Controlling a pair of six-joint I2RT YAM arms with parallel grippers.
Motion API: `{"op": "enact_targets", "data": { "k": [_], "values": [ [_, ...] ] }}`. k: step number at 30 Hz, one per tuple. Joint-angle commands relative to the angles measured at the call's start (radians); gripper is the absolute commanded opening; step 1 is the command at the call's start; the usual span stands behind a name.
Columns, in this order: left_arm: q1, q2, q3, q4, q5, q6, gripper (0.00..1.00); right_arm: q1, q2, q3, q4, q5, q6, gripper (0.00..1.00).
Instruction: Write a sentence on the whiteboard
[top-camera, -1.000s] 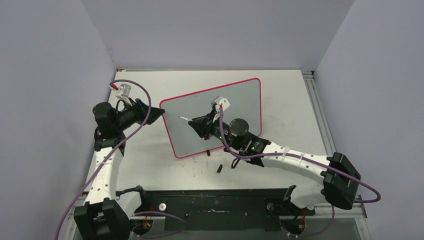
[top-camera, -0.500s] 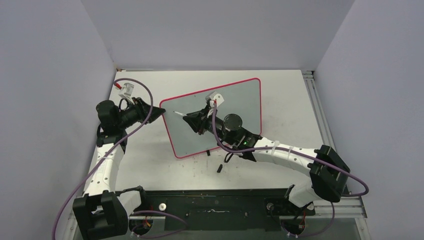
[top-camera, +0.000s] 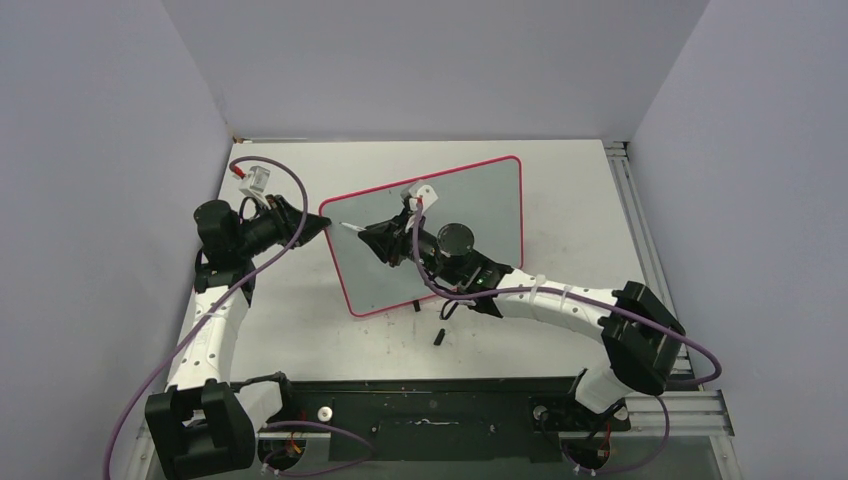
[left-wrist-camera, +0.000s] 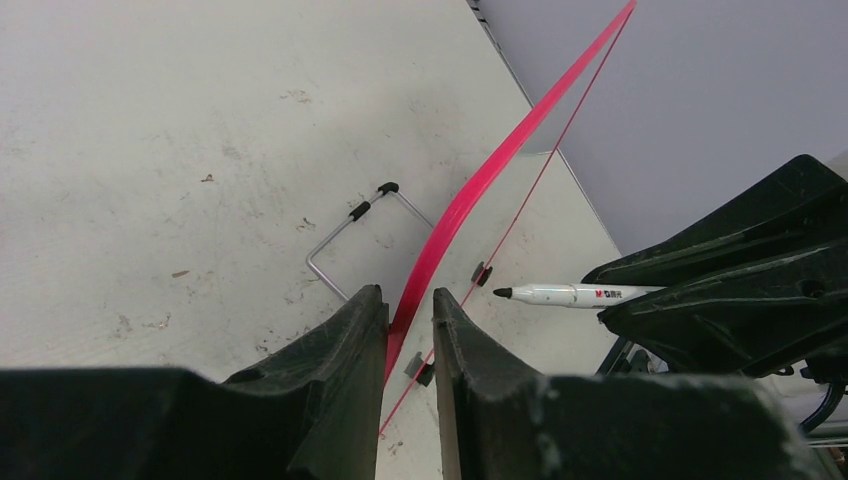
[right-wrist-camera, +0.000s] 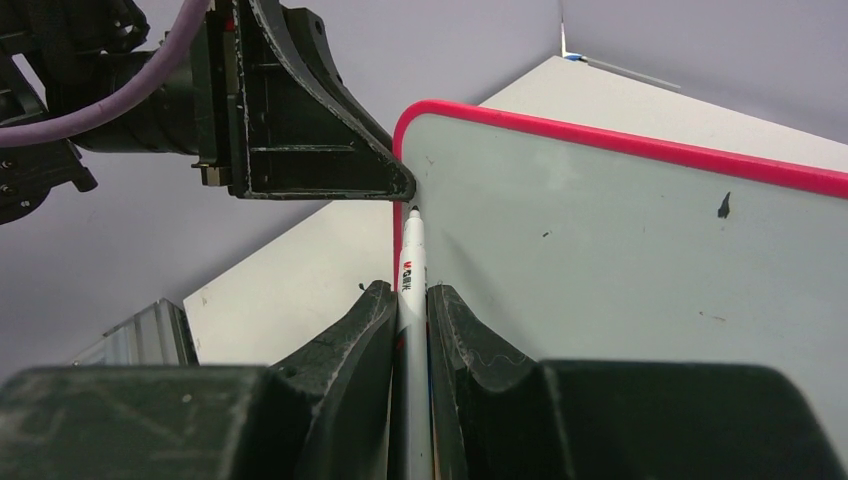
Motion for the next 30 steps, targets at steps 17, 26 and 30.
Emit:
{"op": "enact_targets", "data": {
  "k": [17, 26, 30],
  "values": [
    [-0.013, -0.006, 0.027, 0.039, 0.011, 0.032, 0.18, -0.005, 0.057, 0.084, 0.093, -0.006, -0.016, 0.05],
    [-0.014, -0.011, 0.027, 0.038, 0.012, 0.035, 0.16, -0.005, 0.074, 0.094, 0.088, 0.017, -0.023, 0.05],
    [-0.014, -0.011, 0.027, 0.038, 0.012, 0.035, 0.16, -0.005, 0.08, 0.096, 0.08, 0.028, -0.029, 0.05]
  ]
}}
